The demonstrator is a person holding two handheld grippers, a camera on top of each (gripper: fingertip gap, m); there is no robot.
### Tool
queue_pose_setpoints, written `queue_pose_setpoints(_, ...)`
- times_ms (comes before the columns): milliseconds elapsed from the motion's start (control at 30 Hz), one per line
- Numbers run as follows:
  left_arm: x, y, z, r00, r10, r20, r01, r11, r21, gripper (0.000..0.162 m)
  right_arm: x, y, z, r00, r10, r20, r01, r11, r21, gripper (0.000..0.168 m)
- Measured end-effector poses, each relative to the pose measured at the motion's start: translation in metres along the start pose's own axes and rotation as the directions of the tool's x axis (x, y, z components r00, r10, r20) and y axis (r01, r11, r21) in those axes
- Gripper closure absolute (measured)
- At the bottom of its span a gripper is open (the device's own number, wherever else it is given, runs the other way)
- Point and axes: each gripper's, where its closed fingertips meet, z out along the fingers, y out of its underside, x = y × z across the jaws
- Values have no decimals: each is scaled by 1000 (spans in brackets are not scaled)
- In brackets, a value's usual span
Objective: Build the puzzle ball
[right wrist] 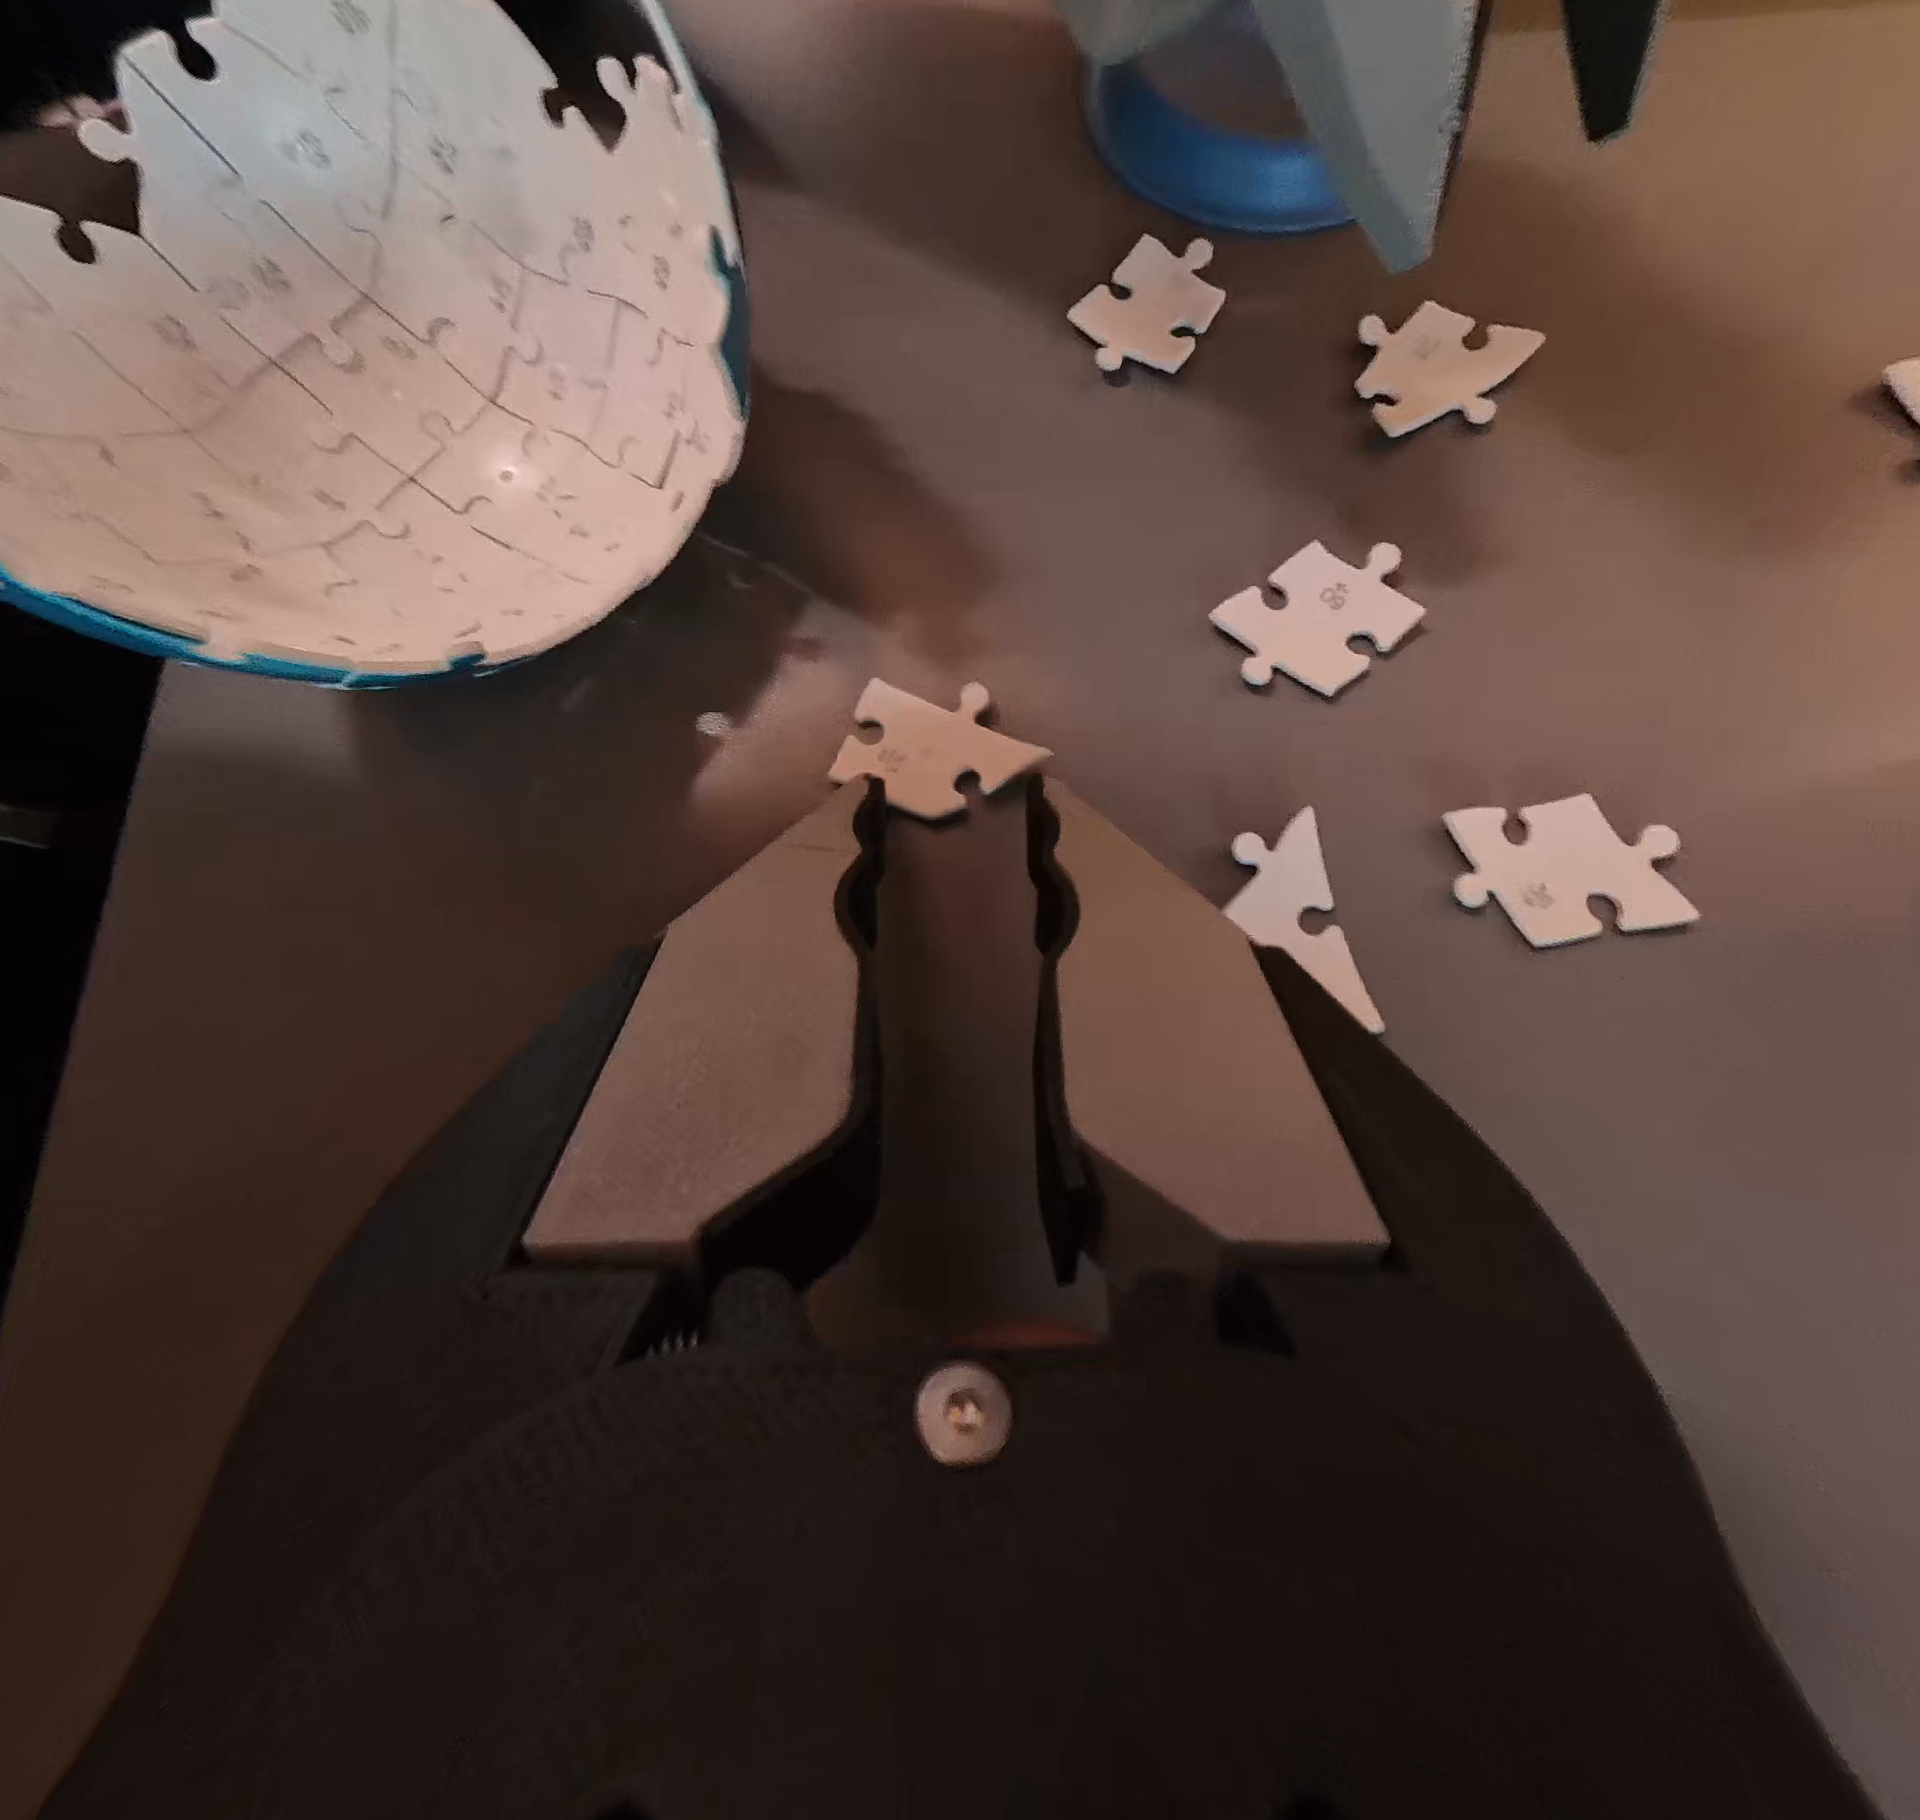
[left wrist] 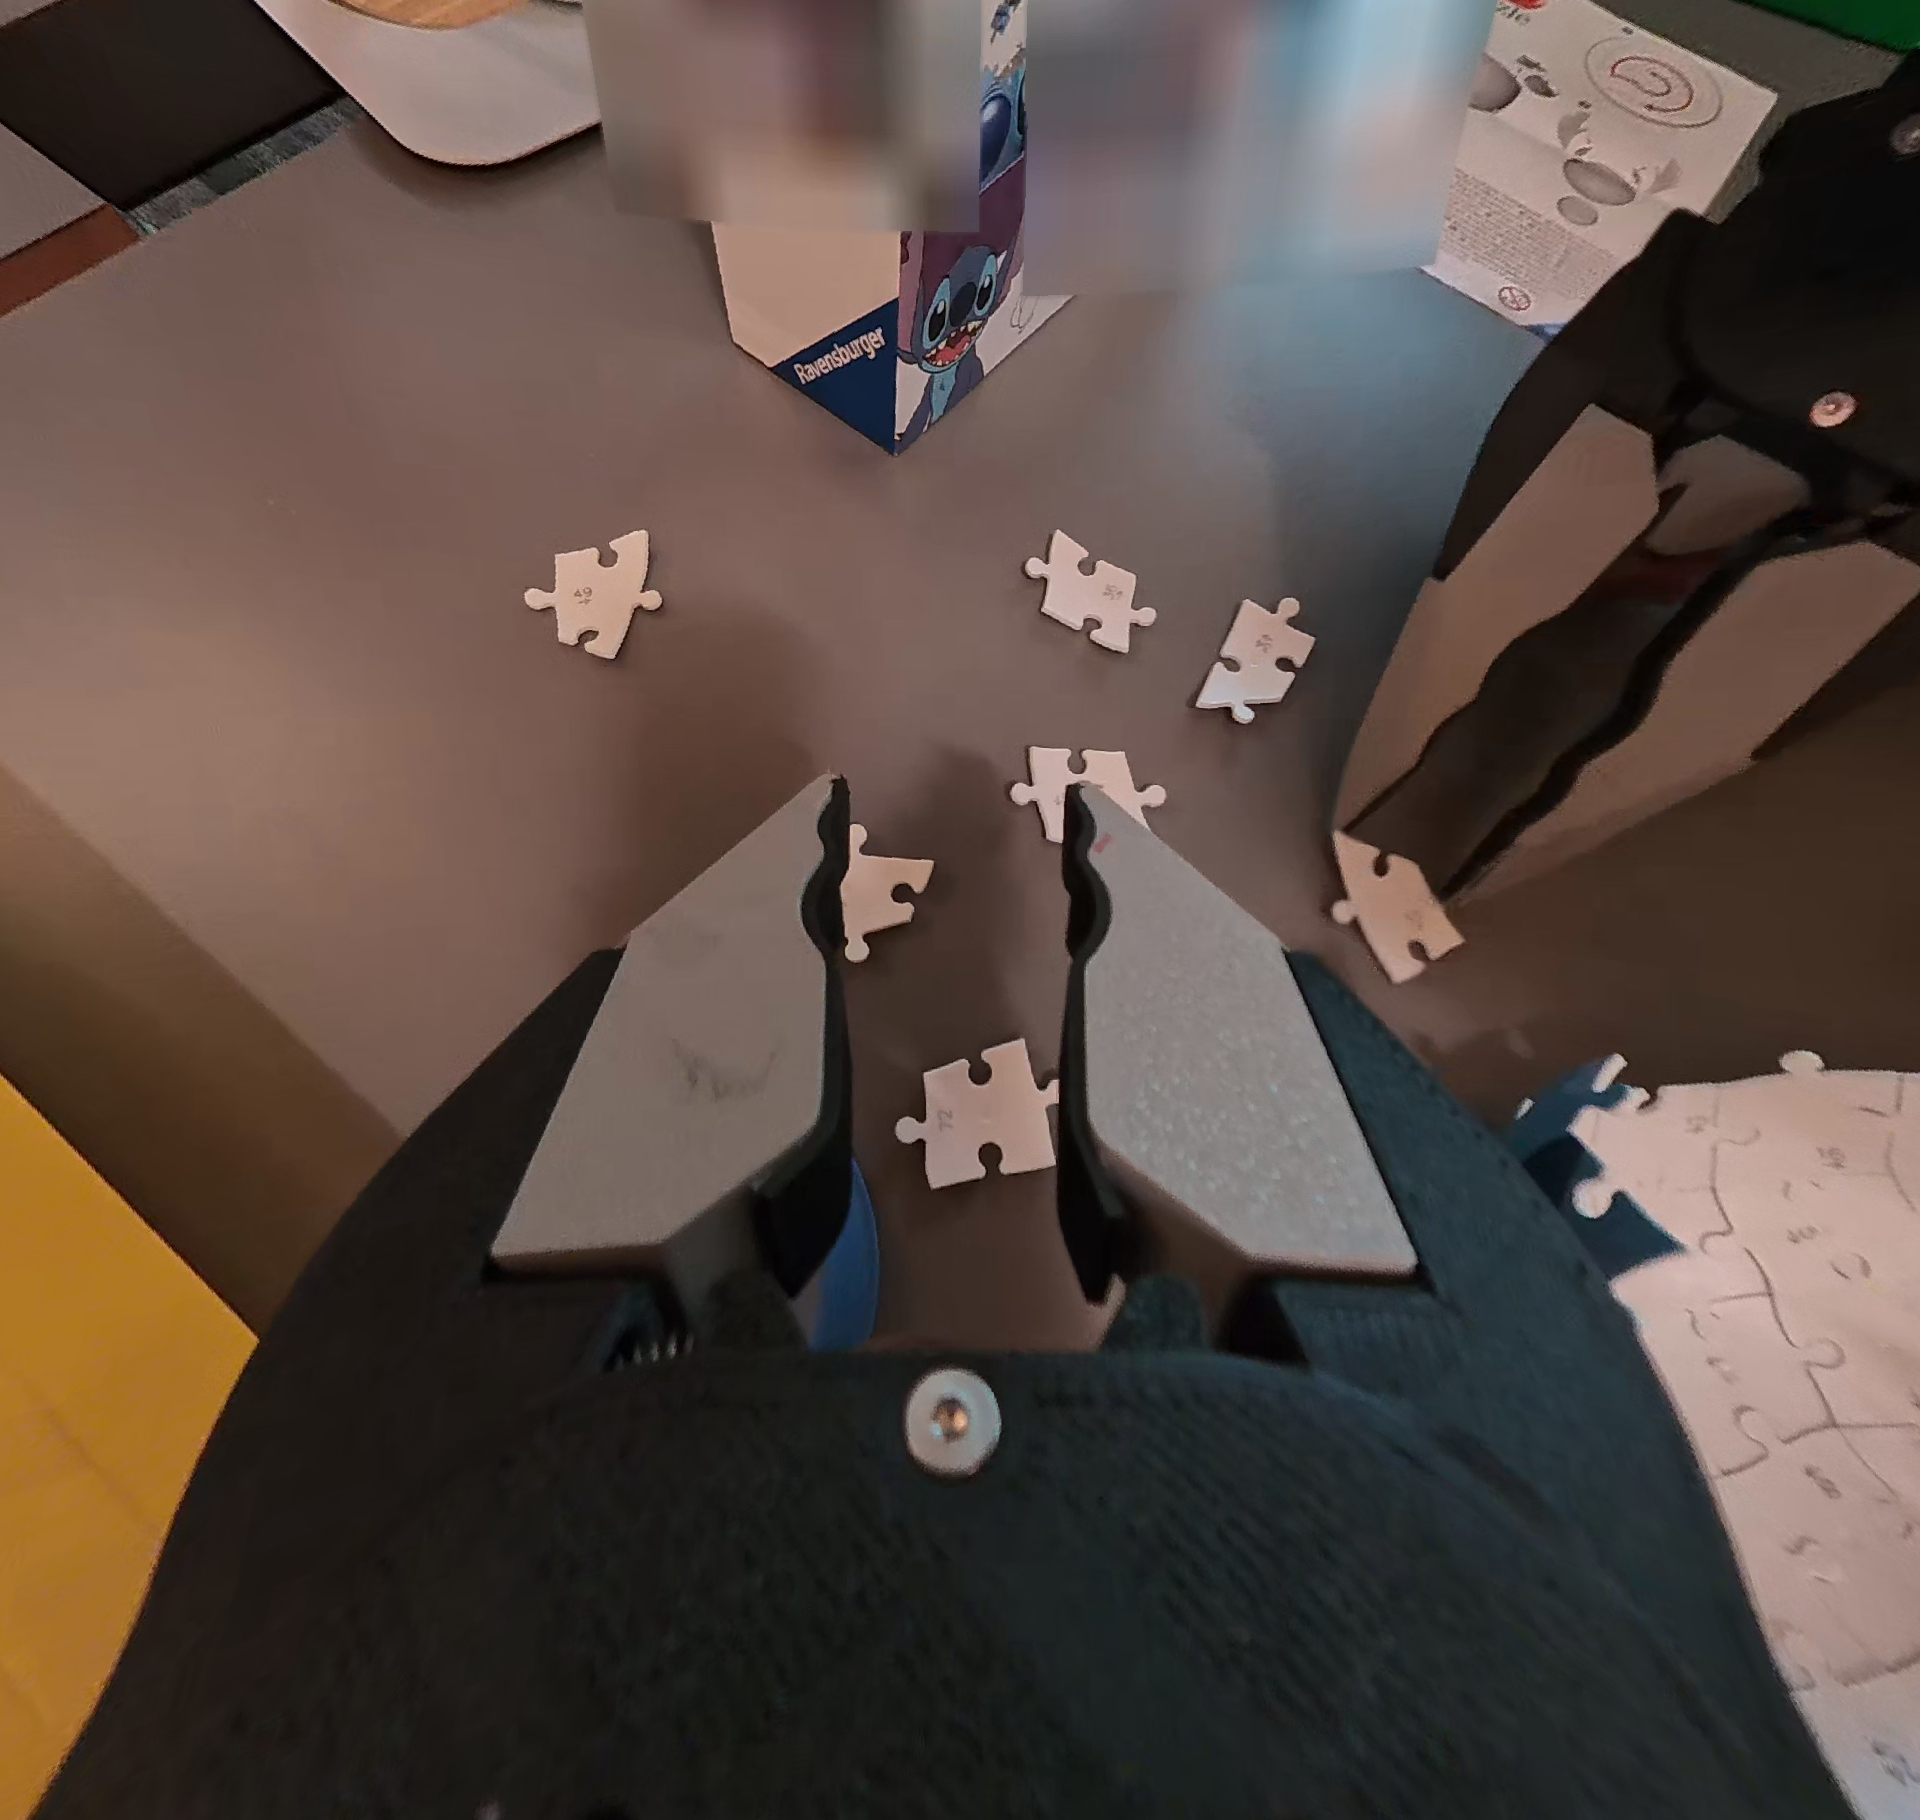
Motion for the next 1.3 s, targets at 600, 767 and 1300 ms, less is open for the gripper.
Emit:
queue_pose_setpoints(600, 0, 3, 1, 1000, -4, -6, 4, 1000, -15, 122, -4, -4, 0, 1000, 11, 0, -11, 1000, 12, 125)
queue_pose_setpoints(767, 1, 4, 2, 1000, 0, -9, 0, 1000, -23, 122, -8, -16, -7, 998, 48, 32, -50, 996, 79, 128)
queue_pose_setpoints(1300, -9, 8, 3, 1000, -24, 10, 24, 999, -35, 122, -29, -61, -8, 950, 227, 217, -234, 972, 10, 139)
